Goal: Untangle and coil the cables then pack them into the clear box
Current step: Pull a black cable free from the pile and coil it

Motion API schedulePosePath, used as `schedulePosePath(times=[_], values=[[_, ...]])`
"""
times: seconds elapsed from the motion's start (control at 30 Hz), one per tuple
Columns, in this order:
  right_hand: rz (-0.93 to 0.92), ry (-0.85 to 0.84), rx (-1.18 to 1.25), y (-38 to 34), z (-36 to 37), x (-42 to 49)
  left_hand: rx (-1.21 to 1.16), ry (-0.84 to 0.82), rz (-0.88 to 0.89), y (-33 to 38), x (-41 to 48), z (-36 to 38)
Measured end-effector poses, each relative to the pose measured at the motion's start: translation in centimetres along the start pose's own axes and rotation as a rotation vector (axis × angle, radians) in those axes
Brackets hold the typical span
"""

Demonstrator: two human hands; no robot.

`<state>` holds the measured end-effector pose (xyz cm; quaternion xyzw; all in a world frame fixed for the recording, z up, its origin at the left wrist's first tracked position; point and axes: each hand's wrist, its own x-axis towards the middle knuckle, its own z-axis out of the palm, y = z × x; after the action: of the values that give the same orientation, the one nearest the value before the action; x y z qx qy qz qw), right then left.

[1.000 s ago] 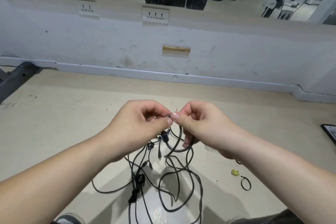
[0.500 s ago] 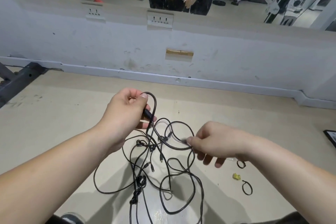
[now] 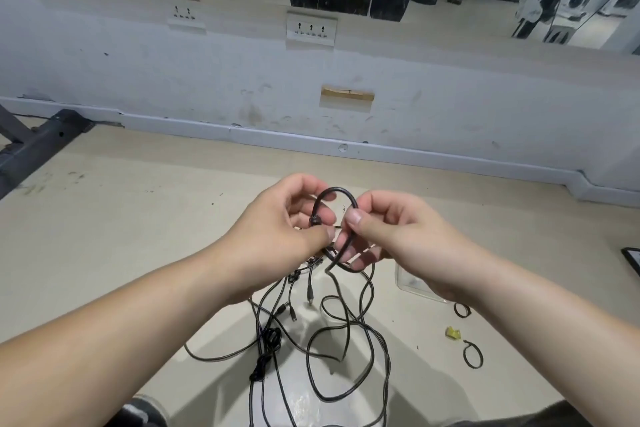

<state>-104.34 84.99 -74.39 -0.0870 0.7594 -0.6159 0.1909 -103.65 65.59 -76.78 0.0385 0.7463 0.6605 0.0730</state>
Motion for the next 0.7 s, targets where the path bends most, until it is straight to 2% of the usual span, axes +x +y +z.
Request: schedulePosePath(times=[0.13, 0.2, 0.27, 0.33, 0.43, 0.47, 0.53, 0.6, 0.7], values=[[0.073, -0.049, 0.18, -0.7, -0.6, -0.1, 0.521, 0.102, 0.083, -1.0, 1.1, -1.0], [0.162, -0.171, 0.311, -1.2, -1.0, -0.5, 0.616, 0.176, 0.081, -1.2, 1.6, -1.5], [0.209, -0.28, 0.341, -1.4, -1.2, -0.8, 0.618, 0.259, 0.068, -1.4, 2.1, -2.1], [0.215, -0.348, 0.278, -1.0, -1.1, -0.9, 0.486, 0.303, 0.032, -1.4, 2.4, -2.3], [0.172, -0.415, 0.095, 0.0, -0.6, -1.2, 0.158, 0.312, -0.094, -1.0, 2.3, -1.6], [0.155, -0.424, 0.052, 0.3, -0.3, -1.3, 0.1, 0.323, -0.136, -1.0, 2.2, -1.4], [0.107, -0.402, -0.026, 0.7, 0.5, -1.5, 0.133, 0.327, -0.204, -1.0, 2.0, -1.2], [0.03, -0.324, -0.178, 1.0, 1.1, -1.4, 0.099, 0.225, -0.289, -0.6, 1.6, -1.1], [-0.057, -0.241, -0.395, 1.2, 1.4, -1.0, -0.355, 0.024, -0.441, 0.5, 1.0, -0.6]])
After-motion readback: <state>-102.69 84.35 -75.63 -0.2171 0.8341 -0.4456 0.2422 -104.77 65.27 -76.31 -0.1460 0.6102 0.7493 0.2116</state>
